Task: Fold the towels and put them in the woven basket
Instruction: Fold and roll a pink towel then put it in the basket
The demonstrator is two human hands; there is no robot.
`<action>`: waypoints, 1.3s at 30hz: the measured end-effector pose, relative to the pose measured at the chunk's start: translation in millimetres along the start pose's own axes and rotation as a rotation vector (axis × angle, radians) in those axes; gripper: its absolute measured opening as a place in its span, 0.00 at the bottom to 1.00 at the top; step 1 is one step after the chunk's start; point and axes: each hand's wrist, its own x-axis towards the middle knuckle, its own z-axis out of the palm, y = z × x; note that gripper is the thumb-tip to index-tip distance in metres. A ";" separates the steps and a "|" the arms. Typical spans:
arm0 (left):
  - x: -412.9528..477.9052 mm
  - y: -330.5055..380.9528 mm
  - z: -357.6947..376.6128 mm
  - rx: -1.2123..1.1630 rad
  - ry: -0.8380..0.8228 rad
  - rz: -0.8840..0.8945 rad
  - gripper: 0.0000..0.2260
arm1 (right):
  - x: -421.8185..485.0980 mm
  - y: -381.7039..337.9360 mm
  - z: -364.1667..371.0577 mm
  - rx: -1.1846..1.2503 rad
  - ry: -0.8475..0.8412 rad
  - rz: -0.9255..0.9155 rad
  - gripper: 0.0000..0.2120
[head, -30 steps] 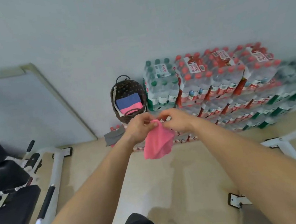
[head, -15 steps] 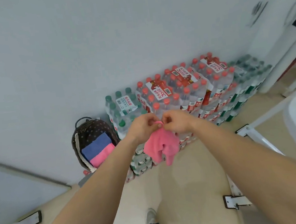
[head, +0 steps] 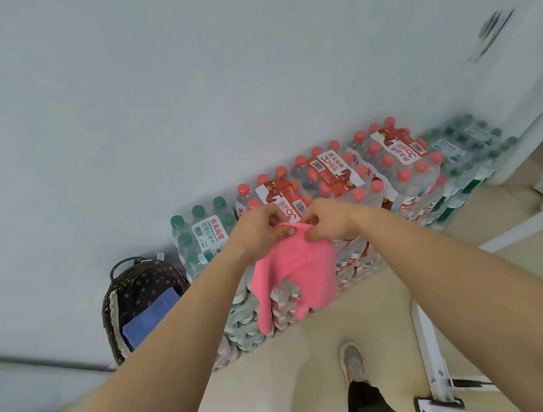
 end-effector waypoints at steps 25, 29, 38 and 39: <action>131.4 47.9 14.5 0.279 -0.139 -0.275 0.10 | 82.4 76.9 -123.1 -0.298 -0.229 -0.078 0.03; 131.4 43.6 5.8 0.115 0.003 -0.246 0.09 | 86.1 79.1 -129.3 -0.174 -0.274 -0.033 0.13; 135.0 47.9 -15.4 -0.088 0.054 -0.133 0.12 | 90.8 56.9 -126.8 0.300 -0.175 -0.016 0.18; 135.9 49.3 -16.3 -0.087 0.056 -0.127 0.13 | 90.9 53.3 -127.7 0.304 -0.166 -0.014 0.13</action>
